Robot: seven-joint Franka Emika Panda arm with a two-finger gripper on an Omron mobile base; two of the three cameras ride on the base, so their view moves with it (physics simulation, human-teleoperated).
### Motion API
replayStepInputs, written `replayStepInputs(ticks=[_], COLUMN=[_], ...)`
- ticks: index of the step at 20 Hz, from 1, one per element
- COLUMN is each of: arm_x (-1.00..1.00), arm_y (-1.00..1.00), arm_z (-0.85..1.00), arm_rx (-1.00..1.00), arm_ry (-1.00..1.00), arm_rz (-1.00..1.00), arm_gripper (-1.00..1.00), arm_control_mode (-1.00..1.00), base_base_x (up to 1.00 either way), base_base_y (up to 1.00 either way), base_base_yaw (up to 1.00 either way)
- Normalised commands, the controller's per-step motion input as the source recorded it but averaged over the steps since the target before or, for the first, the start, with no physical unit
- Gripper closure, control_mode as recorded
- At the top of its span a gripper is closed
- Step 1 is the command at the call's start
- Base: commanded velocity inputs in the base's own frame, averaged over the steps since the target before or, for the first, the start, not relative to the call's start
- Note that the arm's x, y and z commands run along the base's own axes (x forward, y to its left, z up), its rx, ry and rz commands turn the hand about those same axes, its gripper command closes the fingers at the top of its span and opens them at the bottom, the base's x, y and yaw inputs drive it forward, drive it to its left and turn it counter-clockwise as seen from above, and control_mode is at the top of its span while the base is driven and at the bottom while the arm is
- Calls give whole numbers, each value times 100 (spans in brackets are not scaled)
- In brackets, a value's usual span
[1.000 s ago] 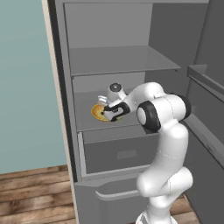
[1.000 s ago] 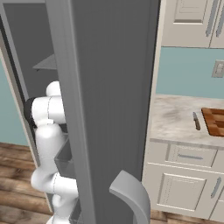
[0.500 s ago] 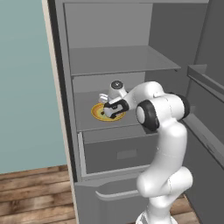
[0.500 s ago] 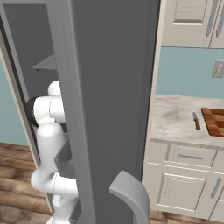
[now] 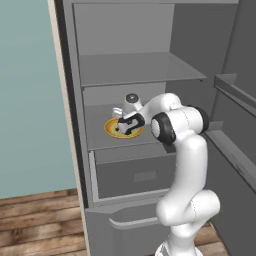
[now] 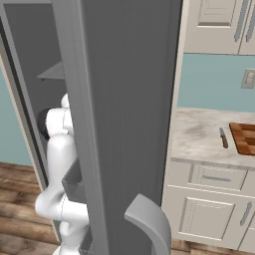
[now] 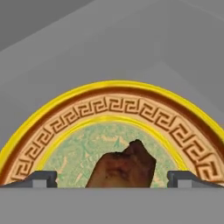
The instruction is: Retrieve the chicken drumstick from the fridge and place it on the cutting board.
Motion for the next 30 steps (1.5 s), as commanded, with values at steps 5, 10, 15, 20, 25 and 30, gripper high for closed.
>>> replayStepInputs(ticks=[5,10,15,20,25,30], arm_x=[16,2,5,0,-2,-23], arm_y=[0,0,0,0,0,0], arm_z=[-31,-42,-23,0,0,21], arm_rx=[0,0,0,0,0,0], arm_ry=[1,0,-1,0,-2,-40], arm_rz=[0,0,0,0,0,0], arm_gripper=[-100,-100,100,100,100,100], arm_control_mode=[-100,-100,-100,-100,-100,-100], base_base_x=[0,0,0,0,0,0], base_base_y=[0,0,0,0,0,0], base_base_yaw=[0,0,0,0,0,0])
